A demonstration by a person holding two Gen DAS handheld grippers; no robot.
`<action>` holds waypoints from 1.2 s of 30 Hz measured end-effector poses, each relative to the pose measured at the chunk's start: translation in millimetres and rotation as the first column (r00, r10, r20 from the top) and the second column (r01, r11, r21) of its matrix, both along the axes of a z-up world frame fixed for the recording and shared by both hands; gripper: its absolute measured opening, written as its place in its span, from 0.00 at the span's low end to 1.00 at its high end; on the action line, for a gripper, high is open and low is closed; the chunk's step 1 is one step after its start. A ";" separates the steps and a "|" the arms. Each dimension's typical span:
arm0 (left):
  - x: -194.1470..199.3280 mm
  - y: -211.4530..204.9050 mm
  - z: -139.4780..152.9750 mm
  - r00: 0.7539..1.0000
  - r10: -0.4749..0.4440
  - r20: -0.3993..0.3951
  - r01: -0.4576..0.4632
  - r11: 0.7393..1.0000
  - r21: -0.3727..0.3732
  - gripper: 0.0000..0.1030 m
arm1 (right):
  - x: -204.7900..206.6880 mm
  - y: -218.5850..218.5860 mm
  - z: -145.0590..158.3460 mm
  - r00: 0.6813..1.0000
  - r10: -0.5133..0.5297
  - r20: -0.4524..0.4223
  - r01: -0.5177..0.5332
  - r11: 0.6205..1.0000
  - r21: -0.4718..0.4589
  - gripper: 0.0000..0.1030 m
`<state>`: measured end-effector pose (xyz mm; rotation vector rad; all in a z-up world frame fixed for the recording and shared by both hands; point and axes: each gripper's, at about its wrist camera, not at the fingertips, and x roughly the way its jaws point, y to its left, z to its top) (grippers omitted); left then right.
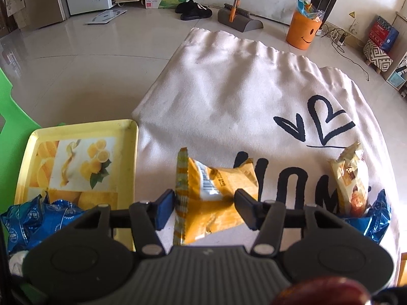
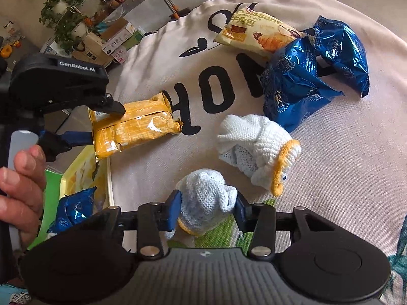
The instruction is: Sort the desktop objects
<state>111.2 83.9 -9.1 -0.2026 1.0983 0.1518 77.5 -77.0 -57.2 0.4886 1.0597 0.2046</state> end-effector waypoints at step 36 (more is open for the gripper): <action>23.1 22.0 -13.2 0.998 0.036 0.055 -0.028 0.989 -0.146 0.99 | -6.1 -3.6 -4.2 0.997 -0.054 -0.050 0.056 0.998 0.038 0.51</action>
